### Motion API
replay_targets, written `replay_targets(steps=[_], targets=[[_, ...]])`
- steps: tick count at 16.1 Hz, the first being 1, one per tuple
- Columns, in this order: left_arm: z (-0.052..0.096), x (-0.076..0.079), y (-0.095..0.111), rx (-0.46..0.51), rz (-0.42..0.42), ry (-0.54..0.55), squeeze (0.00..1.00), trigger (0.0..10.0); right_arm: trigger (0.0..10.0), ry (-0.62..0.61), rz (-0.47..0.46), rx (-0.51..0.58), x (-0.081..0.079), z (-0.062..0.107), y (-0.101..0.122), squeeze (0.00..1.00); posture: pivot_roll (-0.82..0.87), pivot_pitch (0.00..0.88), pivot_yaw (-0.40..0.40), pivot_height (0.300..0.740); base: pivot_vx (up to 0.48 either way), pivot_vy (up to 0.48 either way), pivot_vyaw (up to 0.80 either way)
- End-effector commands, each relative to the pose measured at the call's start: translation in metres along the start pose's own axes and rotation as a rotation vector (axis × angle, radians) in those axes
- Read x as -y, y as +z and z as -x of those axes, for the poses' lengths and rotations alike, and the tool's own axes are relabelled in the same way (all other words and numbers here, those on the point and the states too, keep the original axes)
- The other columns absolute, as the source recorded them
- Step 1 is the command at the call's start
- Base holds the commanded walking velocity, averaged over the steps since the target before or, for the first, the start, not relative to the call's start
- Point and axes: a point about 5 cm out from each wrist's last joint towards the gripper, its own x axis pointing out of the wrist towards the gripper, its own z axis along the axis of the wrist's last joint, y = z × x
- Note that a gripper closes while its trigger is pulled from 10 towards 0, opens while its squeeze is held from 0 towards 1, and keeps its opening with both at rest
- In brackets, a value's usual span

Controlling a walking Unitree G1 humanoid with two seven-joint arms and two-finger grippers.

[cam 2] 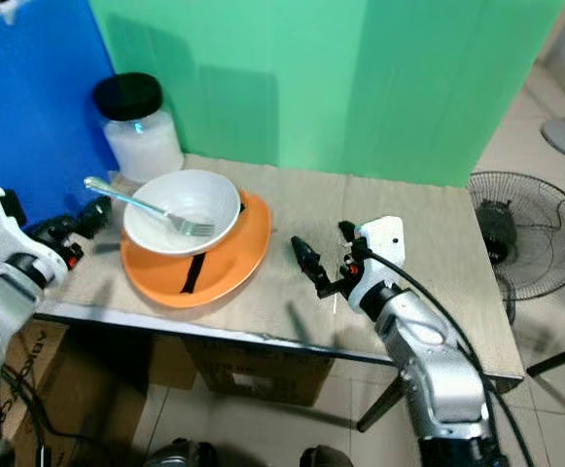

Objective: Setting the table

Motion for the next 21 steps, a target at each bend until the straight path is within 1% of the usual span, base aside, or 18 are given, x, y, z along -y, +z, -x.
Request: replay_targets(steps=[1, 3, 5, 7, 9, 11, 13, 14, 15, 17, 18, 19, 20, 21], targets=[[0.001, -0.009, 0.010, 0.036, 0.004, 0.026, 0.00, 10.0, 10.0, 0.068, -0.001, 0.017, -0.003, 0.000, 0.008, 0.00, -0.06, 0.067, 0.041, 0.740, 0.000, 0.000, 0.00], [-0.002, -0.011, 0.014, 0.043, 0.021, 0.011, 0.00, 10.0, 10.0, 0.115, 0.008, 0.013, -0.002, 0.000, 0.011, 0.00, -0.06, 0.072, 0.040, 0.740, 0.000, 0.000, 0.00], [-0.009, -0.019, 0.018, 0.033, 0.036, -0.011, 0.00, 10.0, 10.0, 0.251, 0.020, -0.001, -0.005, 0.004, 0.018, 0.00, -0.07, 0.085, 0.033, 0.740, 0.000, 0.000, 0.00], [-0.014, -0.020, 0.019, 0.013, 0.058, -0.044, 0.00, 10.0, 10.0, 0.293, 0.026, -0.015, -0.003, 0.006, 0.021, 0.00, -0.07, 0.093, 0.031, 0.740, 0.000, 0.000, 0.00], [-0.021, -0.020, 0.017, -0.009, 0.050, -0.062, 0.00, 10.0, 10.0, 0.320, 0.036, -0.029, -0.001, 0.009, 0.023, 0.00, -0.09, 0.103, 0.030, 0.740, 0.000, 0.000, 0.00], [-0.026, -0.022, 0.016, -0.019, 0.058, -0.067, 0.00, 10.0, 10.0, 0.355, 0.039, -0.038, -0.002, 0.011, 0.024, 0.00, -0.09, 0.107, 0.030, 0.740, 0.000, 0.000, 0.00], [-0.035, -0.020, 0.014, -0.036, 0.052, -0.082, 0.00, 10.0, 10.0, 0.394, 0.044, -0.056, -0.004, 0.015, 0.024, 0.00, -0.10, 0.118, 0.033, 0.740, 0.000, 0.000, 0.00], [-0.040, -0.018, 0.015, -0.041, 0.047, -0.092, 0.00, 10.0, 10.0, 0.389, 0.047, -0.061, -0.004, 0.016, 0.023, 0.00, -0.10, 0.123, 0.034, 0.740, 0.000, 0.000, 0.00], [-0.044, -0.014, 0.015, -0.046, 0.039, -0.103, 0.00, 10.0, 10.0, 0.381, 0.050, -0.064, -0.005, 0.017, 0.022, 0.00, -0.10, 0.126, 0.040, 0.740, 0.000, 0.000, 0.00], [-0.049, -0.009, 0.017, -0.034, 0.012, -0.087, 0.00, 10.0, 10.0, 0.372, 0.052, -0.070, -0.007, 0.020, 0.019, 0.00, -0.11, 0.131, 0.057, 0.740, 0.000, 0.000, 0.00], [-0.050, -0.010, 0.016, -0.018, -0.030, -0.046, 0.00, 10.0, 10.0, 0.372, 0.047, -0.072, -0.008, 0.022, 0.019, 0.00, -0.11, 0.134, 0.060, 0.740, 0.000, 0.000, 0.00], [-0.051, -0.010, 0.014, -0.008, -0.032, -0.037, 0.00, 10.0, 10.0, 0.369, 0.041, -0.070, -0.009, 0.023, 0.018, 0.00, -0.11, 0.134, 0.060, 0.740, 0.000, 0.000, 0.00], [-0.050, -0.010, 0.014, 0.026, -0.095, 0.000, 0.00, 10.0, 10.0, 0.367, 0.037, -0.068, -0.011, 0.024, 0.017, 0.00, -0.11, 0.134, 0.058, 0.740, 0.000, 0.000, 0.00], [-0.049, -0.011, 0.014, 0.048, -0.123, 0.021, 0.00, 10.0, 10.0, 0.366, 0.033, -0.068, -0.012, 0.025, 0.016, 0.00, -0.11, 0.134, 0.055, 0.740, 0.000, 0.000, 0.00]])
